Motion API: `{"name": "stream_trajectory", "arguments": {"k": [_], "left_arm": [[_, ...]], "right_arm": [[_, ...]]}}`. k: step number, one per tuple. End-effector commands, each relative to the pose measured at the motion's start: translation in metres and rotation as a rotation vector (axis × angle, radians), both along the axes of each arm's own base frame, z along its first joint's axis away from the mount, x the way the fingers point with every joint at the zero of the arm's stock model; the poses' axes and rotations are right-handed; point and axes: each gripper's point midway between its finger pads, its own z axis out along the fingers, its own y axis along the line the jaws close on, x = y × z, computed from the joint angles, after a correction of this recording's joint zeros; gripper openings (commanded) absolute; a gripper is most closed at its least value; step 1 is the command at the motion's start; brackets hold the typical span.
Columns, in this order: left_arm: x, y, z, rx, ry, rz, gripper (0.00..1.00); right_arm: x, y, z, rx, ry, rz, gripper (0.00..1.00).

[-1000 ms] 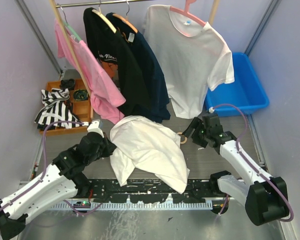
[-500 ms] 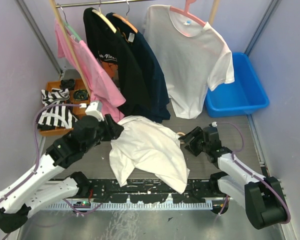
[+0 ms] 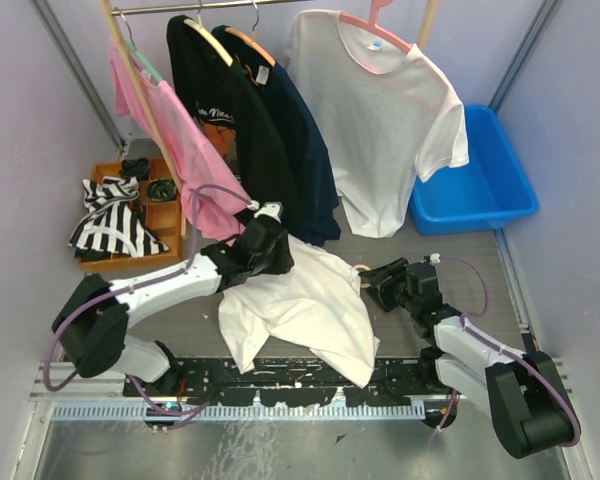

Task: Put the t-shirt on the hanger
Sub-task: Pick up the hanger at the center of the board.

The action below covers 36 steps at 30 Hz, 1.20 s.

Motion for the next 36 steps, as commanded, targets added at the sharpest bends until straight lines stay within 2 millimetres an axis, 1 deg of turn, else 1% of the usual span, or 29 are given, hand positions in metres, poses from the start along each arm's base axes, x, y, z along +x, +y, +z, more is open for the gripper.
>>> {"name": "stream_trajectory", "arguments": {"k": [1, 4, 8, 11, 14, 16, 18, 21, 22, 23, 25, 29, 30, 34, 36], "left_arm": [[0.006, -0.007, -0.035, 0.026, 0.014, -0.004, 0.32], [-0.006, -0.001, -0.073, 0.074, 0.077, -0.002, 0.26], [-0.023, 0.007, -0.111, 0.119, 0.144, 0.002, 0.23], [-0.030, 0.013, -0.129, 0.151, 0.176, 0.005, 0.22], [-0.033, 0.017, -0.137, 0.165, 0.186, 0.007, 0.22], [-0.033, 0.018, -0.138, 0.171, 0.183, 0.010, 0.21], [-0.032, 0.018, -0.136, 0.172, 0.179, 0.008, 0.22], [-0.032, 0.019, -0.135, 0.176, 0.177, 0.006, 0.21], [-0.032, 0.019, -0.134, 0.177, 0.176, 0.006, 0.21], [-0.033, 0.020, -0.132, 0.177, 0.173, 0.006, 0.21], [-0.034, 0.022, -0.127, 0.173, 0.166, 0.009, 0.21], [-0.036, 0.028, -0.114, 0.160, 0.146, 0.016, 0.22], [-0.036, 0.028, -0.109, 0.150, 0.137, 0.016, 0.21], [-0.039, 0.027, -0.091, 0.110, 0.121, 0.008, 0.21], [-0.040, 0.026, -0.078, 0.081, 0.110, 0.002, 0.22]], "right_arm": [[-0.008, -0.022, -0.032, -0.088, 0.083, -0.102, 0.61], [-0.006, -0.023, -0.038, -0.095, 0.085, -0.115, 0.60], [-0.003, -0.021, -0.042, -0.101, 0.071, -0.111, 0.56], [0.001, -0.016, -0.042, -0.107, 0.044, -0.096, 0.53], [0.008, -0.009, -0.037, -0.121, -0.001, -0.071, 0.53], [0.013, -0.006, -0.035, -0.124, -0.020, -0.055, 0.52], [0.016, -0.003, -0.032, -0.129, -0.033, -0.040, 0.43], [0.017, -0.002, -0.025, -0.149, -0.053, -0.028, 0.26], [0.019, -0.003, -0.021, -0.162, -0.065, -0.032, 0.23], [0.020, -0.005, -0.014, -0.191, -0.081, -0.026, 0.22], [0.022, -0.010, 0.001, -0.242, -0.118, -0.025, 0.22], [0.026, -0.024, 0.045, -0.327, -0.224, -0.046, 0.22], [0.027, -0.026, 0.054, -0.340, -0.247, -0.047, 0.19], [0.031, -0.025, 0.085, -0.367, -0.328, -0.027, 0.01], [0.032, -0.024, 0.105, -0.380, -0.386, -0.012, 0.01]]}}
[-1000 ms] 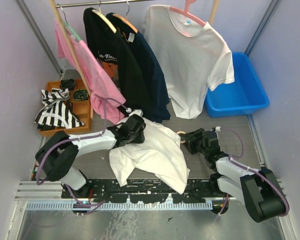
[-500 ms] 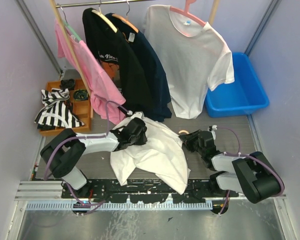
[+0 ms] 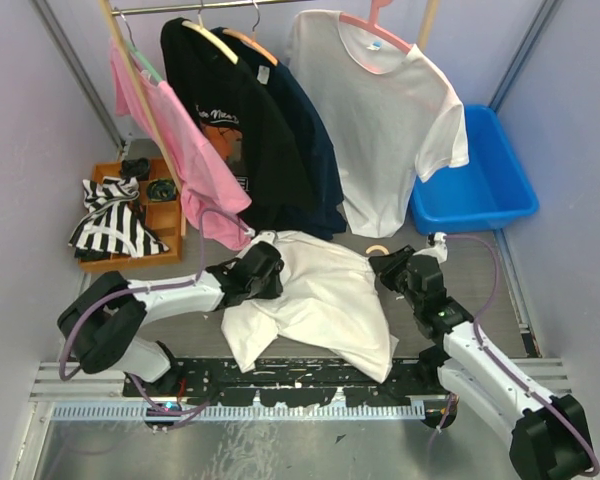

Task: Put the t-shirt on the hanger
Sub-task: Pick up the hanger at the center of the board.

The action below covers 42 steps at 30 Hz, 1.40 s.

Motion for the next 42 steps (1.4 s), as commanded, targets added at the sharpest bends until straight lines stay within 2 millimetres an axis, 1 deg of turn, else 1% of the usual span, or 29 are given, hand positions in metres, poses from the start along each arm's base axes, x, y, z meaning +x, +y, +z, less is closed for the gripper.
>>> {"name": "stream_trajectory", "arguments": {"k": [1, 3, 4, 7, 8, 11, 12, 14, 17, 19, 21, 22, 25, 31, 34, 36, 37, 39, 42], "left_arm": [[-0.007, 0.007, 0.025, -0.028, -0.024, -0.006, 0.22], [-0.010, 0.008, 0.039, -0.056, -0.041, -0.007, 0.22], [-0.011, 0.009, 0.046, -0.069, -0.048, -0.008, 0.22], [-0.017, 0.012, 0.078, -0.131, -0.089, -0.015, 0.23], [-0.019, 0.013, 0.088, -0.146, -0.101, -0.017, 0.24], [-0.025, 0.023, 0.117, -0.173, -0.140, -0.019, 0.27], [-0.027, 0.028, 0.126, -0.177, -0.155, -0.016, 0.28], [-0.030, 0.037, 0.142, -0.182, -0.185, -0.009, 0.30], [-0.034, 0.048, 0.166, -0.203, -0.229, 0.001, 0.33], [-0.037, 0.056, 0.177, -0.207, -0.252, 0.008, 0.34], [-0.038, 0.062, 0.186, -0.207, -0.275, 0.011, 0.35], [-0.039, 0.064, 0.191, -0.206, -0.283, 0.011, 0.35], [-0.040, 0.070, 0.205, -0.204, -0.312, 0.010, 0.37], [-0.037, 0.075, 0.243, -0.205, -0.383, -0.006, 0.40], [-0.032, 0.079, 0.269, -0.189, -0.441, -0.010, 0.44], [-0.031, 0.086, 0.291, -0.179, -0.497, -0.015, 0.49], [-0.030, 0.090, 0.302, -0.175, -0.524, -0.009, 0.51], [-0.031, 0.100, 0.324, -0.168, -0.575, -0.004, 0.56], [-0.038, 0.105, 0.360, -0.199, -0.645, -0.043, 0.65]], "right_arm": [[0.007, -0.015, 0.042, -0.120, -0.106, -0.019, 0.01], [0.005, -0.018, 0.065, -0.154, -0.159, -0.006, 0.01], [0.004, -0.022, 0.078, -0.173, -0.185, -0.019, 0.01], [-0.002, -0.033, 0.118, -0.222, -0.251, -0.037, 0.01], [-0.005, -0.035, 0.138, -0.228, -0.289, -0.034, 0.01], [-0.013, -0.034, 0.182, -0.252, -0.357, 0.001, 0.01], [-0.017, -0.032, 0.195, -0.257, -0.372, 0.023, 0.01], [-0.024, -0.022, 0.224, -0.260, -0.417, 0.102, 0.01], [-0.035, -0.008, 0.259, -0.256, -0.447, 0.201, 0.01], [-0.046, -0.001, 0.288, -0.241, -0.497, 0.258, 0.01], [-0.058, 0.002, 0.319, -0.238, -0.549, 0.299, 0.01], [-0.065, 0.003, 0.328, -0.240, -0.556, 0.325, 0.01], [-0.085, 0.005, 0.365, -0.242, -0.613, 0.376, 0.01], [-0.126, 0.014, 0.427, -0.216, -0.769, 0.503, 0.01], [-0.146, 0.018, 0.456, -0.195, -0.867, 0.555, 0.01], [-0.160, 0.021, 0.474, -0.176, -0.935, 0.589, 0.01], [-0.169, 0.025, 0.482, -0.162, -0.973, 0.630, 0.01], [-0.179, 0.031, 0.494, -0.134, -1.026, 0.679, 0.01], [-0.187, 0.039, 0.503, -0.105, -1.089, 0.740, 0.01]]}}
